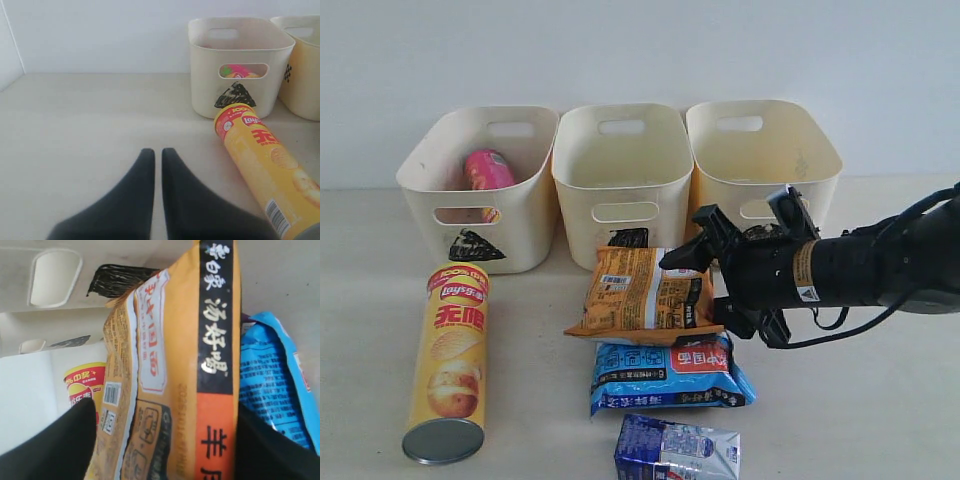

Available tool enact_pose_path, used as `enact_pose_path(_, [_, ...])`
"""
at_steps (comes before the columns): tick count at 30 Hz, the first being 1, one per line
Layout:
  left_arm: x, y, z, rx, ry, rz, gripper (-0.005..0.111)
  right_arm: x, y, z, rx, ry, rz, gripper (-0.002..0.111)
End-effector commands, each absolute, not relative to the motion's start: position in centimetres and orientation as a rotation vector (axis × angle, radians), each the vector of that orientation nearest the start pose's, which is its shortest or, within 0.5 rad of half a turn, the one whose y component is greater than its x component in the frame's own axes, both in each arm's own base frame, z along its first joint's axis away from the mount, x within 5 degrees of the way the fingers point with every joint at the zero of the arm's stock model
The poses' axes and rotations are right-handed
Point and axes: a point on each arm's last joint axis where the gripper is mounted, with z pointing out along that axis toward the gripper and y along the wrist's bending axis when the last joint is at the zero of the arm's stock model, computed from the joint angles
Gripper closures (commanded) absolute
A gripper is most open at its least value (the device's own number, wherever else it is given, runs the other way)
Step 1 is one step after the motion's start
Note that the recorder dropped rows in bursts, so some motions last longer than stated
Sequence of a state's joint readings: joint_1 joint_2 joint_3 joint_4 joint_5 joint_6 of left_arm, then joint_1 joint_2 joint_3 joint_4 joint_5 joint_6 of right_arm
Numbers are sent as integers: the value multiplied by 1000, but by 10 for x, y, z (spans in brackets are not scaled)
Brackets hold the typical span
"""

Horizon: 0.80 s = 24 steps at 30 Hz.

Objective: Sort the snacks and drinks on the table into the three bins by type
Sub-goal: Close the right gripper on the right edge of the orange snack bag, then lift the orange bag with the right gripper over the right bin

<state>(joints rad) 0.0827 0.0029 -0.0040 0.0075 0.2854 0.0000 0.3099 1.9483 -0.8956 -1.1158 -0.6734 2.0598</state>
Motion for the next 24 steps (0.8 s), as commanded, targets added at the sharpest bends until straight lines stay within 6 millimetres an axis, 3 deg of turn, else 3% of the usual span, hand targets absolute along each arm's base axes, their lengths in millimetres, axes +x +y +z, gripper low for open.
enact_pose_path(1, [55, 5, 188, -59, 1761, 78, 102, 329, 163, 131, 449, 2378, 1397, 58])
enact_pose_path(8, [55, 5, 188, -59, 1761, 78, 102, 328, 163, 123, 431, 2411, 1383, 64])
enact_pose_path(16, [55, 5, 188, -59, 1761, 78, 102, 327, 163, 123, 397, 2406, 1381, 108])
enact_pose_path(24, [55, 5, 188, -59, 1761, 78, 102, 326, 165, 128, 364, 2381, 1441, 108])
